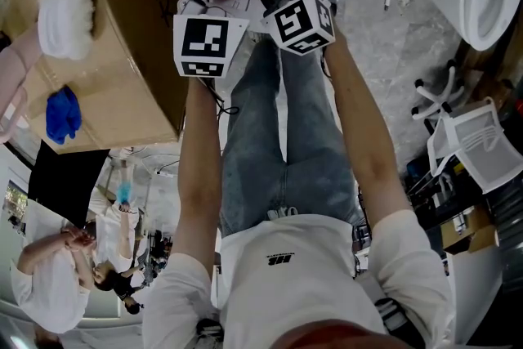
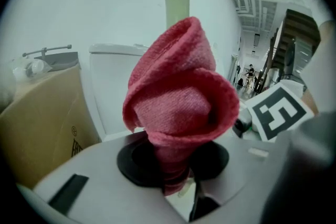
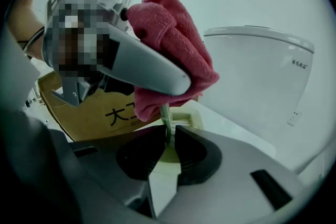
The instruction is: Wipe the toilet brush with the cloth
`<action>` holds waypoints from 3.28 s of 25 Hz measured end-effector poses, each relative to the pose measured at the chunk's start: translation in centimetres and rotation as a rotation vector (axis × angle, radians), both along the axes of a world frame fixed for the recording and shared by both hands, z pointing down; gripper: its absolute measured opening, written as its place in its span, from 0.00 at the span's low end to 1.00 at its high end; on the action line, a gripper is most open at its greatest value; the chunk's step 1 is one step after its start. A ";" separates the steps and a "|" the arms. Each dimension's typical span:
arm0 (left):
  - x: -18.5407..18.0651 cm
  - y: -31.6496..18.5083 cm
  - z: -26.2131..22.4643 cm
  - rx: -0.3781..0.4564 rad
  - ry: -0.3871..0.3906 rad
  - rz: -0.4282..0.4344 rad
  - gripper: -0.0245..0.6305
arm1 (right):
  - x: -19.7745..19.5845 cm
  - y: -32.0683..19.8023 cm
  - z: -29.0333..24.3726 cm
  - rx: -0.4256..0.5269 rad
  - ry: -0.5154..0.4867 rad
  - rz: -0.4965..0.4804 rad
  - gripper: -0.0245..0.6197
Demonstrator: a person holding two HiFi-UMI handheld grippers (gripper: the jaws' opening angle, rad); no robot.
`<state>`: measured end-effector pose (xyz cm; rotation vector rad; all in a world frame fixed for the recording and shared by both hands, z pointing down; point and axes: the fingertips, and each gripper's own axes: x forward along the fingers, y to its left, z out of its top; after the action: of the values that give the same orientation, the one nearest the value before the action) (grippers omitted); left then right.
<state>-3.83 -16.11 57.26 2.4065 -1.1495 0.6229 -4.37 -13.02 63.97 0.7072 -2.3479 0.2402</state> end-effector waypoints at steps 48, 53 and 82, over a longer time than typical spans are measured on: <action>-3.4 2.5 -16.8 0.262 0.151 -0.123 0.30 | 0.5 0.3 -3.2 -0.002 -0.126 0.126 0.15; -3.4 3.7 -17.3 0.253 0.161 -0.139 0.30 | 1.4 1.5 -5.8 0.016 -0.145 0.138 0.16; -1.6 11.8 -35.2 0.276 0.172 -0.082 0.30 | 7.7 9.0 -42.9 0.277 -0.391 0.229 0.03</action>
<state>-5.45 -4.30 22.08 2.5630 -1.3237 0.2368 3.31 -4.07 21.04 1.1544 -2.7006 0.1642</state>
